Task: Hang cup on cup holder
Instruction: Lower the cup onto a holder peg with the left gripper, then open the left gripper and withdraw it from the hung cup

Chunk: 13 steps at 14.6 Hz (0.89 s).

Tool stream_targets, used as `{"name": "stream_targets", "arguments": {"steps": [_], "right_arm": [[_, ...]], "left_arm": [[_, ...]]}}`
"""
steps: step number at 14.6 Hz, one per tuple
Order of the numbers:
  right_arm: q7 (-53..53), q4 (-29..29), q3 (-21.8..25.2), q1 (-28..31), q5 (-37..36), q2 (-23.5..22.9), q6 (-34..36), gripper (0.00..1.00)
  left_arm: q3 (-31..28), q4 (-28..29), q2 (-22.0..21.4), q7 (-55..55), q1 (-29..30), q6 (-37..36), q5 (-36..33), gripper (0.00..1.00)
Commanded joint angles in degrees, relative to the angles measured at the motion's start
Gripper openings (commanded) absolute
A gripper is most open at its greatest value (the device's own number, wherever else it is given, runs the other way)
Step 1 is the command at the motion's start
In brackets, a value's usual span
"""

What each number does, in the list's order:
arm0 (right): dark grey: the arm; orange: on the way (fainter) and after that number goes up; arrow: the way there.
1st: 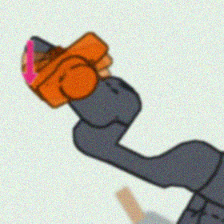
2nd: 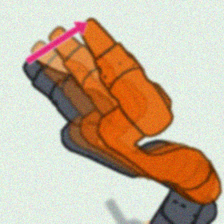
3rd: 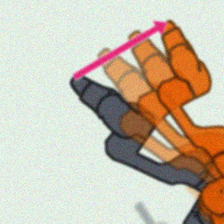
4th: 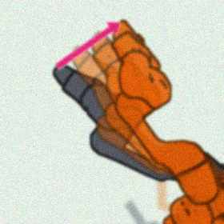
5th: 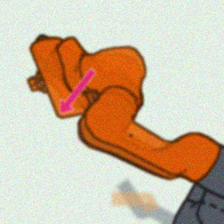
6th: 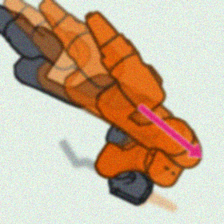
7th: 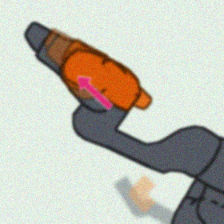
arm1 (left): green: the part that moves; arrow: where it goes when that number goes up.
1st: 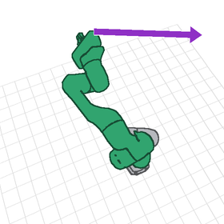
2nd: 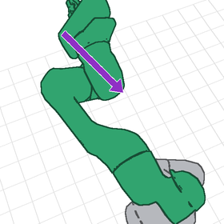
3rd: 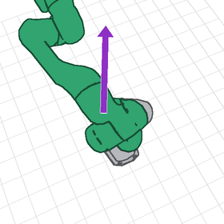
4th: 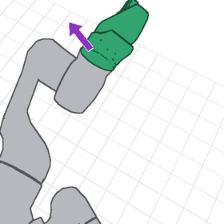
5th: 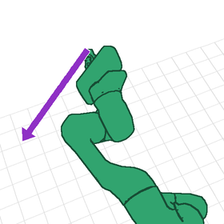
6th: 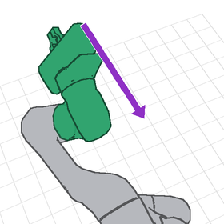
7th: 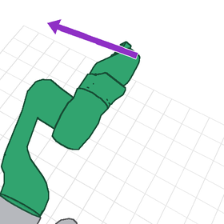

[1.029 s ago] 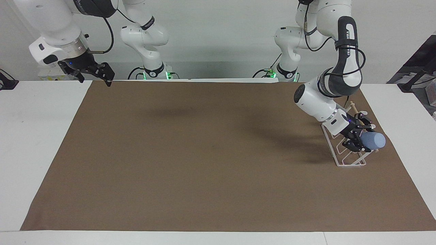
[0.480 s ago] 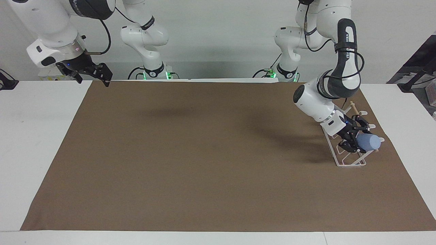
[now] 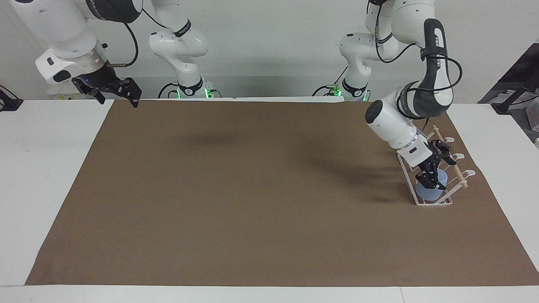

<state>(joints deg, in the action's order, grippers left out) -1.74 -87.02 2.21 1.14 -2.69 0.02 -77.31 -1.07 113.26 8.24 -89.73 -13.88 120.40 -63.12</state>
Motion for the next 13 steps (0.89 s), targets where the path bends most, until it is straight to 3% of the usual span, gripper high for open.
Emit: {"name": "stream_targets", "arguments": {"steps": [1,7,13], "right_arm": [[1.39,-1.31,-0.1,0.62,1.2,1.03,-1.26,1.0],[1.3,-1.31,-0.1,0.7,1.2,1.03,-2.41,1.0],[1.22,-1.31,-0.1,0.79,1.11,1.03,-2.4,1.0]], "left_arm": [[-0.07,-5.75,0.02,9.11,0.34,-0.77,10.01,1.0],[-0.6,-18.15,-1.38,30.46,1.05,-12.88,34.61,1.0],[-1.04,-18.78,-4.63,49.16,2.89,-21.85,52.18,1.0]]}}
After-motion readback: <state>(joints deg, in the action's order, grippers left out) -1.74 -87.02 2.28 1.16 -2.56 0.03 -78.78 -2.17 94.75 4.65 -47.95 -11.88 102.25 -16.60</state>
